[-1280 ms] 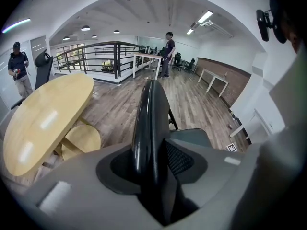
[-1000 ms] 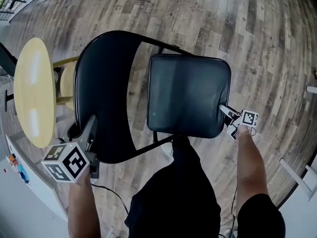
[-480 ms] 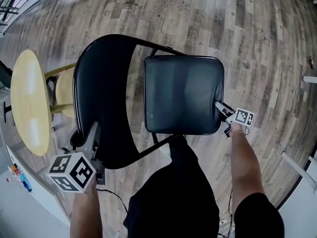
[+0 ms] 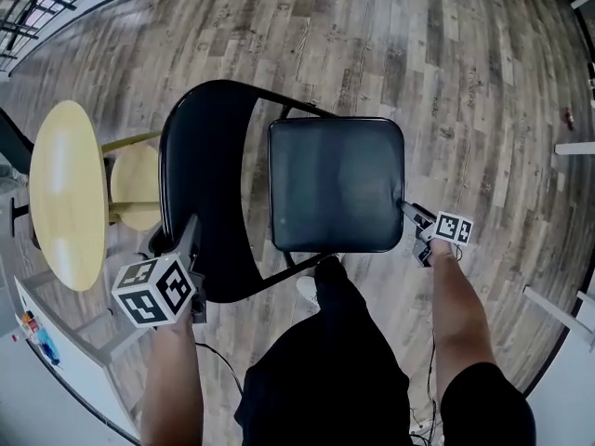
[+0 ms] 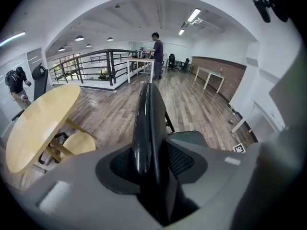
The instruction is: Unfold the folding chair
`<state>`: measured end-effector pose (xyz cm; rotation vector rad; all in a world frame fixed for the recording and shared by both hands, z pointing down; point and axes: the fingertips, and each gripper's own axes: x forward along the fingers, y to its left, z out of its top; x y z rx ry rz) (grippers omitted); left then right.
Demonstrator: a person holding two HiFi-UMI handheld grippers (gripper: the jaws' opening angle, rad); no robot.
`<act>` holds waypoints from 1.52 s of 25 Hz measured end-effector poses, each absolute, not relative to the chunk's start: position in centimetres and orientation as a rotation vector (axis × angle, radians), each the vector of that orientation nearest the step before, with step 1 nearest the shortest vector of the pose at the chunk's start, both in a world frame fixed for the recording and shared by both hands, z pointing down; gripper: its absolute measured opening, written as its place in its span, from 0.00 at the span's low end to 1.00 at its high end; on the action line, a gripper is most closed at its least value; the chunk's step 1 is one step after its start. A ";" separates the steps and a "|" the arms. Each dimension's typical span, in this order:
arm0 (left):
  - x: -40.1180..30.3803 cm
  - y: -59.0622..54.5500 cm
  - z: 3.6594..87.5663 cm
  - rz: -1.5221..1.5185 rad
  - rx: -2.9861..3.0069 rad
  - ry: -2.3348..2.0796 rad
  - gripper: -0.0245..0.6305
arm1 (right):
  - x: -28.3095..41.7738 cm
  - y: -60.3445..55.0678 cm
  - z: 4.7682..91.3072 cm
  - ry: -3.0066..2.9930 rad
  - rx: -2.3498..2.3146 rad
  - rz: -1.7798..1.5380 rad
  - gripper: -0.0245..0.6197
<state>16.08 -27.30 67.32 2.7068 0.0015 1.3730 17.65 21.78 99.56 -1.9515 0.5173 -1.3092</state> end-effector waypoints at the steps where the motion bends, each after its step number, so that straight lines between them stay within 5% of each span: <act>1: 16.0 -27.3 67.5 1.375 2.694 0.005 0.31 | 17.4 21.7 98.8 0.525 -1.961 -1.322 0.47; 13: 12.1 -26.4 60.5 1.404 2.805 0.066 0.33 | 13.4 17.5 84.2 0.743 -2.044 -1.375 0.47; 20: 7.0 -23.6 56.7 1.276 2.703 0.162 0.05 | 11.0 13.9 76.7 0.881 -2.102 -1.305 0.46; 24: 3.2 -21.7 55.0 1.219 2.613 0.210 0.05 | 9.1 12.8 73.0 0.889 -2.133 -1.291 0.35; 26: 0.7 -20.3 54.1 1.213 2.597 0.242 0.05 | 8.1 13.3 71.6 0.852 -2.190 -1.329 0.09; 27: -0.5 -19.5 53.6 1.211 2.593 0.262 0.05 | 7.5 13.5 70.7 0.837 -2.208 -1.343 0.05; 38: -10.5 -7.0 45.9 0.950 2.583 0.346 0.05 | -3.3 12.6 49.4 1.213 -2.125 -0.999 0.05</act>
